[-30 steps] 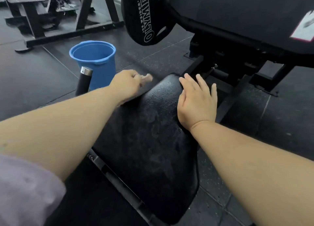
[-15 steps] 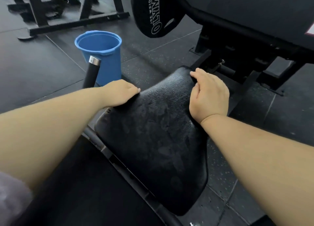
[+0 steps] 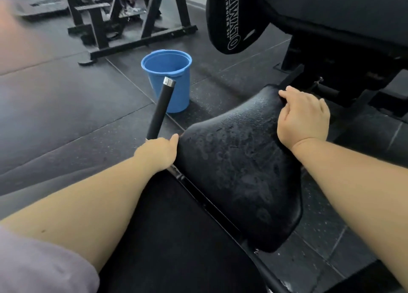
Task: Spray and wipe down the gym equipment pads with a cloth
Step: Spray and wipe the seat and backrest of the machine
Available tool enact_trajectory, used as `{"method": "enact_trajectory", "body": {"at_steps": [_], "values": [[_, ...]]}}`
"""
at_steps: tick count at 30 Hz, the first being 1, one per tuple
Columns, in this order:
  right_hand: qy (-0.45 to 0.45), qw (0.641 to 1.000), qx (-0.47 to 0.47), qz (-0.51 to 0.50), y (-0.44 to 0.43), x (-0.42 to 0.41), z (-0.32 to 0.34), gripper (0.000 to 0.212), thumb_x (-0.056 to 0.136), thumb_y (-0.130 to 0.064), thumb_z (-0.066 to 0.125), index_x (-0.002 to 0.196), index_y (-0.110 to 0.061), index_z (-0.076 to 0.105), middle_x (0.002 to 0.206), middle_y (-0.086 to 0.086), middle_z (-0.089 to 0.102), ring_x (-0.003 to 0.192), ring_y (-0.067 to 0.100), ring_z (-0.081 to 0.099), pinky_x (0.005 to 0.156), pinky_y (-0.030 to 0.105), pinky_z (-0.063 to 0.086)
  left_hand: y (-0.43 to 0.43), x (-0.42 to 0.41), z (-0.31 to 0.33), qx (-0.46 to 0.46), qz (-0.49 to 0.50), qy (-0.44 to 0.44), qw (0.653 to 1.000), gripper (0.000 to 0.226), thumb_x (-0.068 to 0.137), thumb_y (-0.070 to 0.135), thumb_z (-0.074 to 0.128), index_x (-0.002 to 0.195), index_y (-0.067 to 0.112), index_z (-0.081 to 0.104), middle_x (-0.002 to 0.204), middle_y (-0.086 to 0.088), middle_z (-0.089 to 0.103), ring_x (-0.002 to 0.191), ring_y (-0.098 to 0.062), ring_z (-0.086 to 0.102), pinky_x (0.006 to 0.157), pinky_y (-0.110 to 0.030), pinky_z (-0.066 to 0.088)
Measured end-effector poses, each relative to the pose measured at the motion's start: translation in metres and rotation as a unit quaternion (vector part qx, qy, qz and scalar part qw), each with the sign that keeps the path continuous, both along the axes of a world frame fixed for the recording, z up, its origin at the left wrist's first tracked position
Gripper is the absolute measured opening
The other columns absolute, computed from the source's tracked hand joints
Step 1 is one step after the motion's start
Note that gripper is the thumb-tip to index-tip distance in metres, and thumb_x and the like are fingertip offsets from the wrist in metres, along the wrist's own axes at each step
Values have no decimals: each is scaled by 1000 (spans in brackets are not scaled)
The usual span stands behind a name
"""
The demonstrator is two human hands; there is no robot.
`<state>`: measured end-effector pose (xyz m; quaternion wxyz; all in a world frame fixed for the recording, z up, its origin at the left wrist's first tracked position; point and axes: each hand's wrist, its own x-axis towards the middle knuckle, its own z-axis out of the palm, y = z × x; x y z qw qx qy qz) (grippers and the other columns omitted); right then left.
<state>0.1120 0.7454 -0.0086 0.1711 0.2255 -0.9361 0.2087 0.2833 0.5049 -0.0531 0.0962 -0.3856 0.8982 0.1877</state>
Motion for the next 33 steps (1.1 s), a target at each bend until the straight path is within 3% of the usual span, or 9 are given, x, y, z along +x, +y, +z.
{"method": "enact_trajectory", "body": {"at_steps": [5,8,12,14,16,18,27,30,33], "values": [[5,1000,-10,-2,-1,0,-2,43,96,-20,39,134,-29,54,144,-8,51,133,19,43,117,47,22,-11,-13,5,-1,35,64,997,42,94,11,52,133,3,42,109,-17,66,99,-37,62,87,-45,51],[6,1000,-25,0,1,-6,-5,42,96,-20,39,134,-28,54,142,-8,53,131,18,43,113,45,27,-13,-44,3,168,80,231,955,33,103,37,44,121,19,65,125,-11,65,116,-32,59,102,-39,45],[9,999,-40,3,2,-9,-6,40,96,-20,40,131,-29,55,129,-8,59,124,17,47,106,40,29,-13,-49,-13,343,163,141,914,73,85,74,43,132,22,59,133,-8,60,118,-31,57,110,-42,39],[10,999,-47,5,3,-10,-8,40,95,-20,39,131,-30,55,132,-10,58,124,16,47,106,40,30,-16,-43,-12,313,151,86,934,99,69,90,37,124,11,62,115,-14,67,103,-34,63,100,-42,47],[9,998,-54,8,2,-10,-8,41,94,-20,40,130,-30,56,135,-11,57,124,16,47,105,40,30,-16,-42,-5,254,117,56,959,98,77,89,26,87,-1,63,67,-15,60,73,-31,60,80,-36,51],[11,998,-58,6,2,-10,-8,41,94,-20,41,130,-30,57,134,-11,57,123,16,47,105,40,30,-12,-41,3,206,96,30,973,91,86,82,17,64,1,53,47,-10,45,62,-30,53,71,-36,50],[8,997,-72,10,3,-9,-9,40,94,-19,42,128,-29,59,131,-10,59,122,18,48,104,40,32,-10,-6,-2,104,71,46,991,72,99,59,22,60,8,55,64,-16,71,67,-33,66,81,-39,50],[6,997,-77,11,3,-9,-7,39,94,-19,42,128,-29,58,127,-9,60,121,18,48,103,40,32,-1,-27,7,90,70,233,966,41,102,41,39,88,11,63,80,-15,62,62,-30,54,60,-36,47],[9,997,-75,11,3,-8,-8,39,94,-19,42,128,-29,59,128,-9,60,121,18,48,102,40,33,11,-66,22,158,72,196,965,53,98,58,37,113,18,69,92,-16,58,62,-25,46,54,-27,36]]}}
